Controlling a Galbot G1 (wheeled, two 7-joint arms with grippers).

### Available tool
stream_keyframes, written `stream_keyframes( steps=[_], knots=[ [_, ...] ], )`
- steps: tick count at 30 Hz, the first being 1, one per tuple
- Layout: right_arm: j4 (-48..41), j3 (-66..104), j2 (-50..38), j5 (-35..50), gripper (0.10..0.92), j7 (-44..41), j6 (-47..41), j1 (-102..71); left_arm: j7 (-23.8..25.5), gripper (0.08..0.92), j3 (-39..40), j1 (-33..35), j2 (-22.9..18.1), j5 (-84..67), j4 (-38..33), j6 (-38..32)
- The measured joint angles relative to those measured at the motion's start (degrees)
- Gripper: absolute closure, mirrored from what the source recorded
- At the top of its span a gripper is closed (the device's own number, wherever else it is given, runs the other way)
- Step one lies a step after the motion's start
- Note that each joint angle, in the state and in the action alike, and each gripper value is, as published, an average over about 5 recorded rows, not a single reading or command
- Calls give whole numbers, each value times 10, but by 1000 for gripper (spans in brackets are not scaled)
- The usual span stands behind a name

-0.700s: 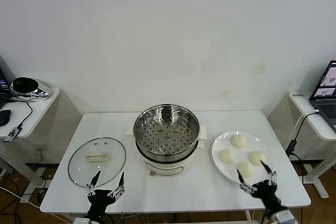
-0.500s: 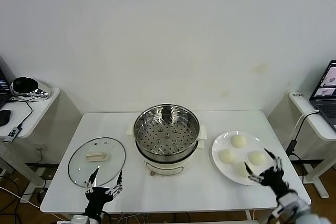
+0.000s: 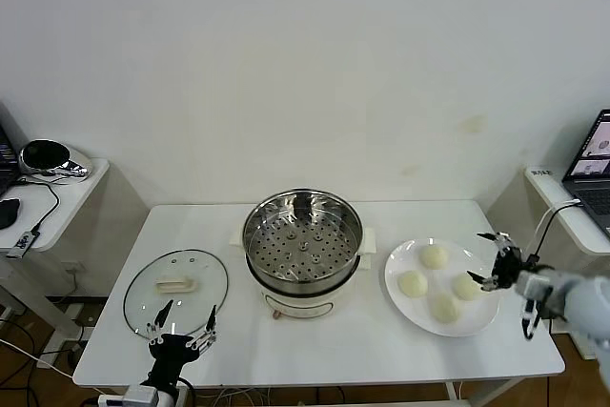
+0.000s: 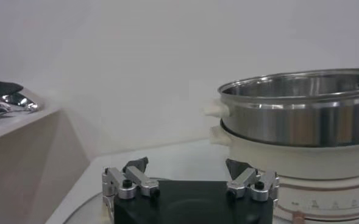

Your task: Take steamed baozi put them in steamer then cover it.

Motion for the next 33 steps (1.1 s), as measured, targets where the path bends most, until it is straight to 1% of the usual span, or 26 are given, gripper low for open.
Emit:
stream_keyframes(
  steps=[7,16,23,33],
  knots=[
    [-93,-175,-1,10,203,-72,12,177,-1,177,-9,2,3,1,-3,0],
    [-214,-337,52,2,203,-115,37,325,-1,177,-21,2,8,1,-6,3],
    [-291,-395,100,-20,203,-126,49,376,1,177,-29,4,12,1,-7,3],
    [-375,-428,158,-50,203,-125,55,414,3,177,-37,3,17,0,-7,3]
  ],
)
